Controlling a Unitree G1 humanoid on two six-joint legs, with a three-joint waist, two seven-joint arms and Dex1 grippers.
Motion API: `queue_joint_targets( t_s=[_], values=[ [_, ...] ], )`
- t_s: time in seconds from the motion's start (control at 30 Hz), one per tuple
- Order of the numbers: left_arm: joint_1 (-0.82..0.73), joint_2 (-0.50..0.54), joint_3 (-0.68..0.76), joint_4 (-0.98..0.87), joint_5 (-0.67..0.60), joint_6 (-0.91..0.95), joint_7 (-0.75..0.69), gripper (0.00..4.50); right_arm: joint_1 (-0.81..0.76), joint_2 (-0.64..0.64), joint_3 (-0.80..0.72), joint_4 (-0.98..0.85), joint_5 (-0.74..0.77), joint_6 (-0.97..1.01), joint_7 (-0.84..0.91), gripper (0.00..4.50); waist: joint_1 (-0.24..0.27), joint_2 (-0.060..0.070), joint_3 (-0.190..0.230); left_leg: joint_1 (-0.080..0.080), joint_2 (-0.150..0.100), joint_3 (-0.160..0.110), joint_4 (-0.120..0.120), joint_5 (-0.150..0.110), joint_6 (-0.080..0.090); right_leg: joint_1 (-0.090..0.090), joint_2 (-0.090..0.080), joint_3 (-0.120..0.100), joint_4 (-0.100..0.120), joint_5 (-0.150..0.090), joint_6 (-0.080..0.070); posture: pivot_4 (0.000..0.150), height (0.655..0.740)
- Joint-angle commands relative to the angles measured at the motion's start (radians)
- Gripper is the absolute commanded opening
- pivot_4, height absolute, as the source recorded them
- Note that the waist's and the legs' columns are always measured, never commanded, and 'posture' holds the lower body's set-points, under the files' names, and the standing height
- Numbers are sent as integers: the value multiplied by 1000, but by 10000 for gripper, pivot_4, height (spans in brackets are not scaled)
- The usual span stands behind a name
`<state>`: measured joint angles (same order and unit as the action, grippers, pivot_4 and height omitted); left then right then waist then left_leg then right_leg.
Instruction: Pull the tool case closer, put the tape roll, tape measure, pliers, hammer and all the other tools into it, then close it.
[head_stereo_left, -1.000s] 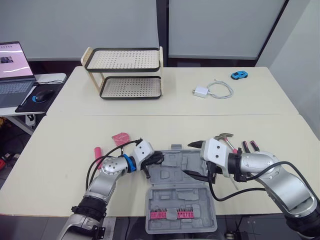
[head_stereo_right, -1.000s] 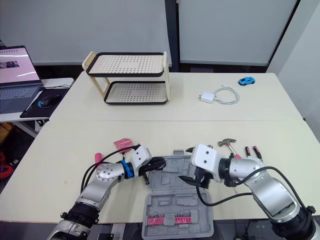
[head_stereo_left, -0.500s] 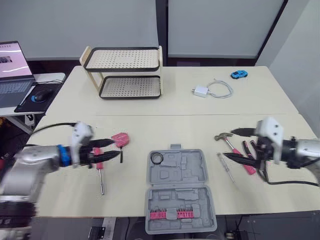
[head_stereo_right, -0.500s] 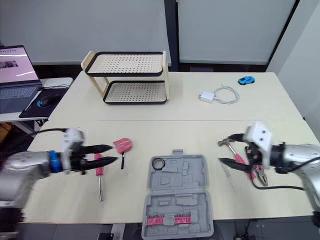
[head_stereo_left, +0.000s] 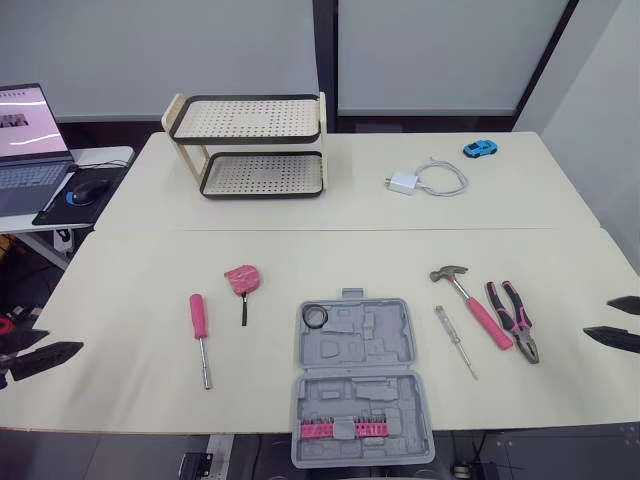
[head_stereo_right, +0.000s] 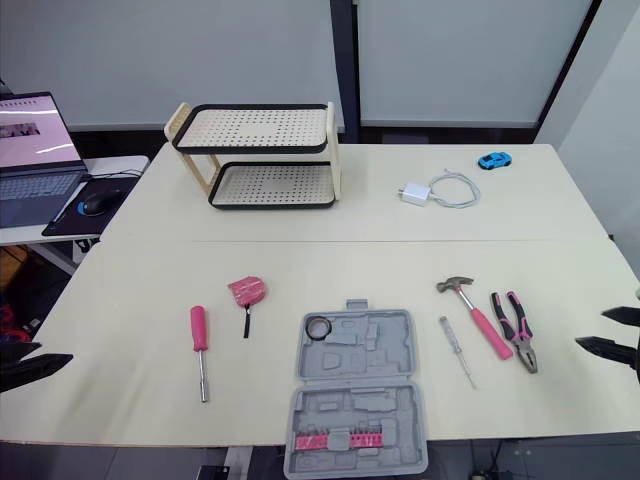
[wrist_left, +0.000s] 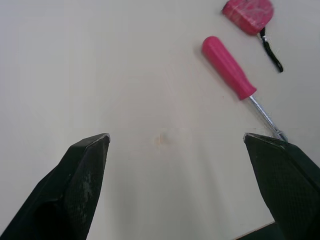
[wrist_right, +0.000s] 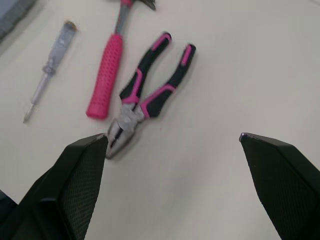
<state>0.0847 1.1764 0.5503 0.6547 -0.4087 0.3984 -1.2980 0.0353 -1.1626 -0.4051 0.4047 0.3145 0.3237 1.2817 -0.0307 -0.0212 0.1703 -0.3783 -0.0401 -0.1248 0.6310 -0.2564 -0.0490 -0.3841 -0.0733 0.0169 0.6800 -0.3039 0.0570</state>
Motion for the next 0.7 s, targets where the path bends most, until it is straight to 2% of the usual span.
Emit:
queue_joint_targets(
  t_s=[0.03, 0.3, 0.6, 0.7],
  values=[
    [-27, 8, -14, 15, 16, -36, -7, 44804, -40, -23, 10, 61, -27, -80, 15, 45000, -3, 1, 0, 0, 0, 0, 0, 0, 0, 0, 0, 0, 0, 0, 0, 1500, 7400],
    [-36, -11, -33, -17, 28, -53, 7, 44804, -76, 5, 17, -32, -3, -62, -14, 45000, -21, 2, 0, 0, 1, 0, -1, 0, 0, -1, 1, 0, 1, 0, 0, 1500, 7400],
    [30, -87, 33, -242, -7, -24, 81, 44804, -134, 118, 90, -440, 94, 94, -98, 45000, -23, 2, 0, -1, 4, -1, 0, 0, 0, -1, 0, 1, 1, 0, 0, 1500, 7400],
    [94, -124, 77, -367, -34, 20, 115, 44804, -254, 185, 194, -595, 148, 190, -142, 45000, -24, 2, 0, -1, 4, -2, 0, 0, 0, -2, 0, 1, 1, 0, 0, 1500, 7400]
  ],
)
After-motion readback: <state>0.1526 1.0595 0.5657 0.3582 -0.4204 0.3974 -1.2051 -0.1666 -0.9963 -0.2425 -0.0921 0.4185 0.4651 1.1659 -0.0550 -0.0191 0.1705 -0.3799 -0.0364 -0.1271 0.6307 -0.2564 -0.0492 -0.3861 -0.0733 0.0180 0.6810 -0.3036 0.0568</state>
